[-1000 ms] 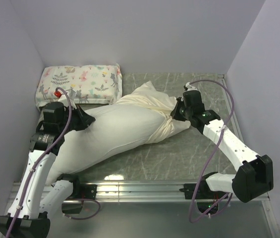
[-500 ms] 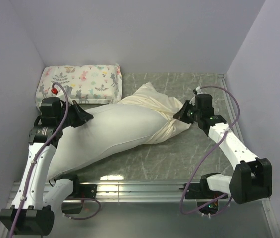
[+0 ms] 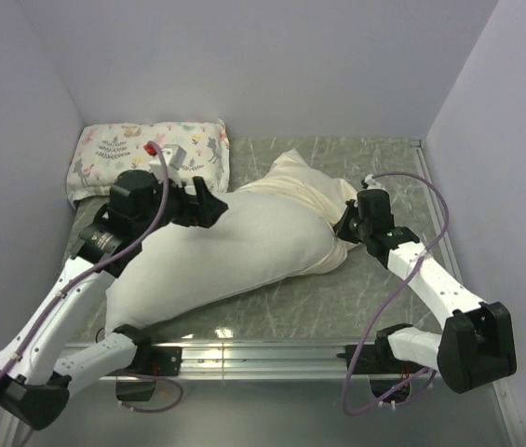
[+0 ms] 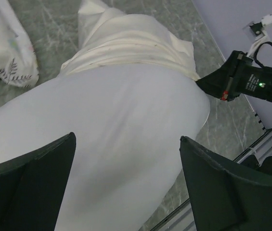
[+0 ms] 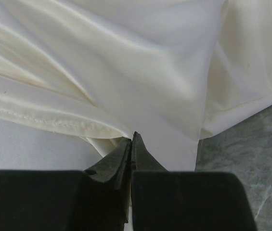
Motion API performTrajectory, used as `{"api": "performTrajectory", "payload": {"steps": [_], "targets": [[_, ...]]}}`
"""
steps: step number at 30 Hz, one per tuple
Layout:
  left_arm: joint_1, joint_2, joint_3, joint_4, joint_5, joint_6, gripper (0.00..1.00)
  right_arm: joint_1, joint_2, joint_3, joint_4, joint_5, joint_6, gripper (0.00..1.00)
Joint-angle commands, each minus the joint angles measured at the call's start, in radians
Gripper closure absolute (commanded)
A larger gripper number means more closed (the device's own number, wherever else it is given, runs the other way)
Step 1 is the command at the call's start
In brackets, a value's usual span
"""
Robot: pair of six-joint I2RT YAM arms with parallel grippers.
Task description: Remove the pillowcase from the pillow
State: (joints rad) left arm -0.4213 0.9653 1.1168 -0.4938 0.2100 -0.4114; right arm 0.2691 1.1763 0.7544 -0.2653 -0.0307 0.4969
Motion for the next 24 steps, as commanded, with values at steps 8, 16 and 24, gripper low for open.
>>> {"api": "performTrajectory", "payload": {"steps": [8,16,24], "targets": [[-0.500,0.387,0.211,0.110,-0.455,0.059,0.01,0.070,0.005,0.006,0.047,0.035,-0.011,1.00],[-0.640,0.768,0.382,0.060,-0.593,0.111,0.01,0.096,0.005,0.010,0.046,0.034,-0.014,1.00],[-0.634,0.863,0.374,0.000,-0.684,0.030,1.00,0.105,0.011,0.033,0.028,0.051,-0.026,1.00]]}}
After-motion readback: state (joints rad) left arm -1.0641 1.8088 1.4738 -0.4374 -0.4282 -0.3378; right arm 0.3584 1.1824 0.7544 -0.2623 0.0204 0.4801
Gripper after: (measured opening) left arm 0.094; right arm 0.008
